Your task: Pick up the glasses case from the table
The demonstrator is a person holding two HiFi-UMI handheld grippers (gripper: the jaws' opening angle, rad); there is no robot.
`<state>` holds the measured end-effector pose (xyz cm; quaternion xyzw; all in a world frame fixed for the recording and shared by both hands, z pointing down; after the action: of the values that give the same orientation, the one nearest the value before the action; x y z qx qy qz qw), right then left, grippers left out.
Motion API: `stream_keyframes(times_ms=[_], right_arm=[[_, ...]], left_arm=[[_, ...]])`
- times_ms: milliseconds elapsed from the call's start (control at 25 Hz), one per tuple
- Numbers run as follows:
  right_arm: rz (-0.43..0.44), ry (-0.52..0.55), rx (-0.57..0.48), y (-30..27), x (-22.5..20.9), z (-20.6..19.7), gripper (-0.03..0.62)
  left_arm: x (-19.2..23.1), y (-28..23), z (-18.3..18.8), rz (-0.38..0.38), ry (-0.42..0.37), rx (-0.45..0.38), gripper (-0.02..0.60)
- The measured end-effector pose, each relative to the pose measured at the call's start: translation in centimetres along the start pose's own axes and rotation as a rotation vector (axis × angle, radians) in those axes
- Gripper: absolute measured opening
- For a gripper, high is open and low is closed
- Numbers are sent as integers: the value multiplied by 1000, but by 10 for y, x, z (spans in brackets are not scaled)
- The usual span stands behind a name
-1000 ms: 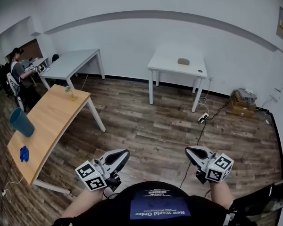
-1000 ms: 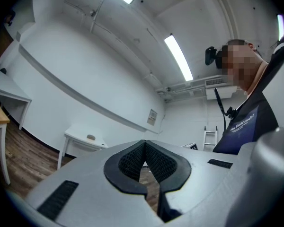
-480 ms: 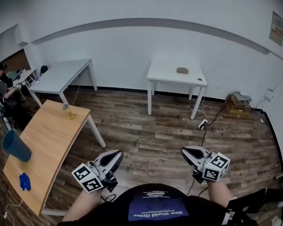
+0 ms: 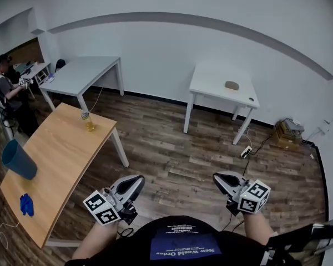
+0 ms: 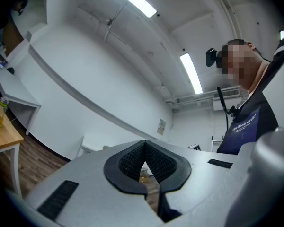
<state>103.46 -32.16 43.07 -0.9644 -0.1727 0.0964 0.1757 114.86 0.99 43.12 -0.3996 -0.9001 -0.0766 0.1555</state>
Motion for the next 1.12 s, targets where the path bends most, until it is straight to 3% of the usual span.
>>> stream_keyframes(times_ms=[320, 640, 920, 1120], right_arm=[[117, 10, 0, -43, -77, 9, 2], [230, 74, -26, -68, -196, 53, 2], [267, 76, -31, -75, -309, 53, 2], [293, 62, -18, -101, -347, 58, 2]], left_arm=[[30, -39, 9, 112, -13, 1, -3], [60, -132, 40, 208, -30, -22, -3], [89, -239, 43, 227, -11, 9, -3], [123, -272, 54, 230, -3, 34, -3]])
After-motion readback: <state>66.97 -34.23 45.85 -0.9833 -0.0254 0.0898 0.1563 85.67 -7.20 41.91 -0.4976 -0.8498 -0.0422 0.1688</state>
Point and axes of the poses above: the fingertips, and each gripper's own axes: y backward along the fingers, x to its left, z out of its top, the point moved 7 cm from there along y, backward along the fingers, and after that the axes turned 13 degrees about x, right-handed, at the moved point
